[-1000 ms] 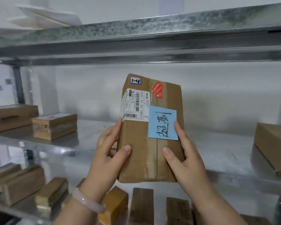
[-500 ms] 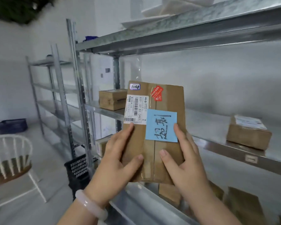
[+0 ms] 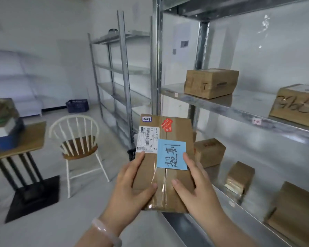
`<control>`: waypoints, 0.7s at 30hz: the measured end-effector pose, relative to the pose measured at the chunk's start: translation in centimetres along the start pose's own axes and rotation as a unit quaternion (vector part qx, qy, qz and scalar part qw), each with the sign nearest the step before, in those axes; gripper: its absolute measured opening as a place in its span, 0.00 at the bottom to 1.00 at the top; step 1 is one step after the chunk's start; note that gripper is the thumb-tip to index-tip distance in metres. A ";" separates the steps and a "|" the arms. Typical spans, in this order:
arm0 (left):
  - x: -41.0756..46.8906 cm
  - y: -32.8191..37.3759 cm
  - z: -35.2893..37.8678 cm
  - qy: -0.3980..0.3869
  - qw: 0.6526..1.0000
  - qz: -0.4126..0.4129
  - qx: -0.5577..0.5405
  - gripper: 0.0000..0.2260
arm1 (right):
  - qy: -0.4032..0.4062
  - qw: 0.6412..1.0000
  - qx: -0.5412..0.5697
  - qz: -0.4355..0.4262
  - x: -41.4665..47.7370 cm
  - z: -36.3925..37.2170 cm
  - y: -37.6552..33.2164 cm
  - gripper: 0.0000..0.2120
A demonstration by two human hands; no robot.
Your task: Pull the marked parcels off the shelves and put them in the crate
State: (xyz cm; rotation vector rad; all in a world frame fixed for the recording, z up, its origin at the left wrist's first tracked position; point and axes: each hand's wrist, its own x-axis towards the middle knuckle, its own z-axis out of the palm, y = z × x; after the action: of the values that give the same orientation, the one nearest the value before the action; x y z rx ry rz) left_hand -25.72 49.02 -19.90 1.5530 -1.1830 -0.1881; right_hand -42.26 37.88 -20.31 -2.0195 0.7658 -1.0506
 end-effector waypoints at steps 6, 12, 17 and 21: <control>6.4 -8.1 -0.9 -0.013 0.997 -0.067 -0.037 0.35 | -0.022 1.000 -0.002 0.014 7.4 6.9 4.1 0.34; 15.4 -14.4 -2.4 0.004 0.993 -0.118 -0.025 0.35 | -0.064 0.997 0.014 0.030 17.4 13.0 7.8 0.34; 21.0 -19.6 -3.6 0.019 0.988 -0.150 -0.019 0.36 | -0.124 0.992 0.009 0.020 24.5 17.4 10.5 0.33; 24.3 -25.1 -4.6 0.015 0.983 -0.181 0.007 0.36 | -0.188 0.981 -0.007 0.053 28.1 21.3 13.3 0.35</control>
State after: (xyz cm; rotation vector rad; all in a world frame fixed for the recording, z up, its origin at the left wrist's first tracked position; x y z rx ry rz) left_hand 3.44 30.74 -27.56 1.7683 -0.8722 -0.3946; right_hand -12.56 16.00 -27.78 -2.0790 0.6700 -0.5772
